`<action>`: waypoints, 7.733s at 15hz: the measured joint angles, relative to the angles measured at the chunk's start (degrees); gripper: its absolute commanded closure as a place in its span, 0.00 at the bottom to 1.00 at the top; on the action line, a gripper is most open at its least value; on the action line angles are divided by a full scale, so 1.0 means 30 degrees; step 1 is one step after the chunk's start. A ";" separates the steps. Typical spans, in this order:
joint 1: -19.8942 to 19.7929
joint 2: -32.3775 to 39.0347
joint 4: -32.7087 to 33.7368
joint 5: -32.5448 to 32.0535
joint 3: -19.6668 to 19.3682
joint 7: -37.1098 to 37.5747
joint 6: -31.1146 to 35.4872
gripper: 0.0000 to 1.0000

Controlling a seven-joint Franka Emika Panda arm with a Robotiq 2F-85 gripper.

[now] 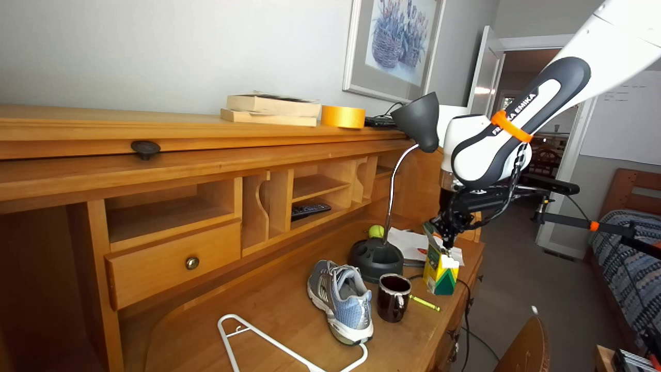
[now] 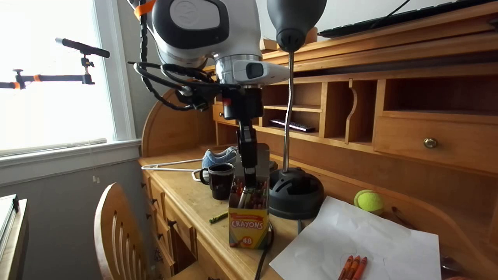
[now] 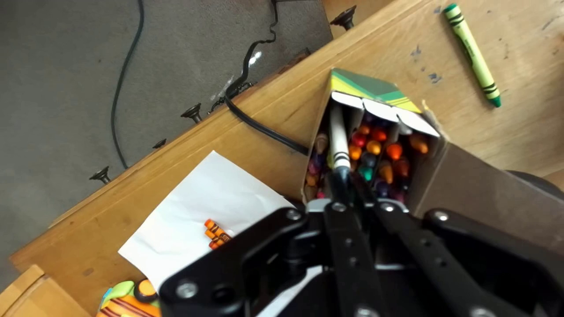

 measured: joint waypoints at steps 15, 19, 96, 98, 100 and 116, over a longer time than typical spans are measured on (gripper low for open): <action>0.0510 -0.2702 -0.0515 -0.4695 0.0145 0.2944 -0.0074 0.98; 0.0504 -0.3809 -0.0861 -0.4999 0.0732 0.3170 -0.0631 0.98; 0.2760 -0.0446 -0.0373 0.0522 0.5155 -0.3895 -0.1362 0.00; 0.2716 -0.0927 -0.0665 0.1049 0.5155 -0.4383 -0.2436 0.00; 0.2667 -0.1552 -0.1064 0.1996 0.5155 -0.5566 -0.3846 0.00; 0.2501 -0.3939 -0.3133 0.2709 0.4825 -0.8062 -0.5683 0.00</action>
